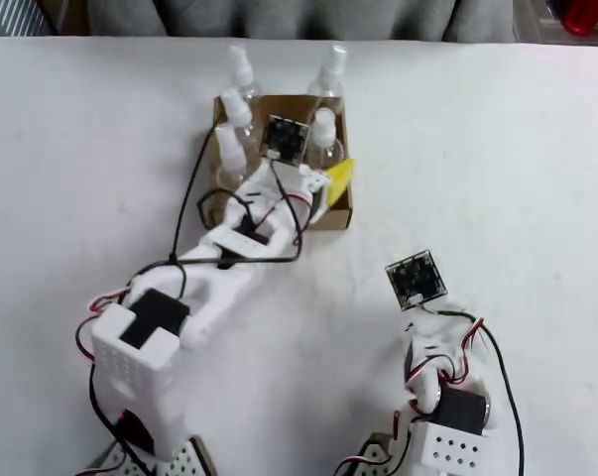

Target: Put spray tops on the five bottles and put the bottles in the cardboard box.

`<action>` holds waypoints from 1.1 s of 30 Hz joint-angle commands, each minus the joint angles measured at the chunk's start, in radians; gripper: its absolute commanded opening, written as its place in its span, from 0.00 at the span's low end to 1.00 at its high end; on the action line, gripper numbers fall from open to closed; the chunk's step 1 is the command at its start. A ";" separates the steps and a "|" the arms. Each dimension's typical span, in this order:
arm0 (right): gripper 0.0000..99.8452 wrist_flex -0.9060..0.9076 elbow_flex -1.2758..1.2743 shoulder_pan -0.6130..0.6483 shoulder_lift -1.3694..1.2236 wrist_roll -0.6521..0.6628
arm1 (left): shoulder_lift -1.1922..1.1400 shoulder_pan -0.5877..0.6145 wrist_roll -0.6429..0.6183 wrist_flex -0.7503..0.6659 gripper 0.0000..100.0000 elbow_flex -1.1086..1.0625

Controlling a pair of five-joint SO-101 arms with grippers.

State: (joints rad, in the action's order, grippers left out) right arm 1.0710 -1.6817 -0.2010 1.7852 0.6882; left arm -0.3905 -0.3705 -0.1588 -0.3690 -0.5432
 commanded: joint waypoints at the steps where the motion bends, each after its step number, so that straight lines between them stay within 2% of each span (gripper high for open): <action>1: 0.01 0.001 -0.009 -0.004 0.001 0.005 | 0.008 -0.002 -0.005 0.008 0.30 0.040; 25: 0.01 0.001 -0.009 -0.002 0.001 0.005 | 0.022 -0.007 0.003 0.009 0.30 0.032; 33: 0.01 0.001 -0.009 0.004 0.001 0.006 | 0.119 -0.005 0.005 0.009 0.30 -0.017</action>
State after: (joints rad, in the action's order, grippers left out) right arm 1.0710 -1.6817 -0.2010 1.7852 0.6882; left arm -0.3705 -0.3721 -0.1588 -0.3644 -0.5554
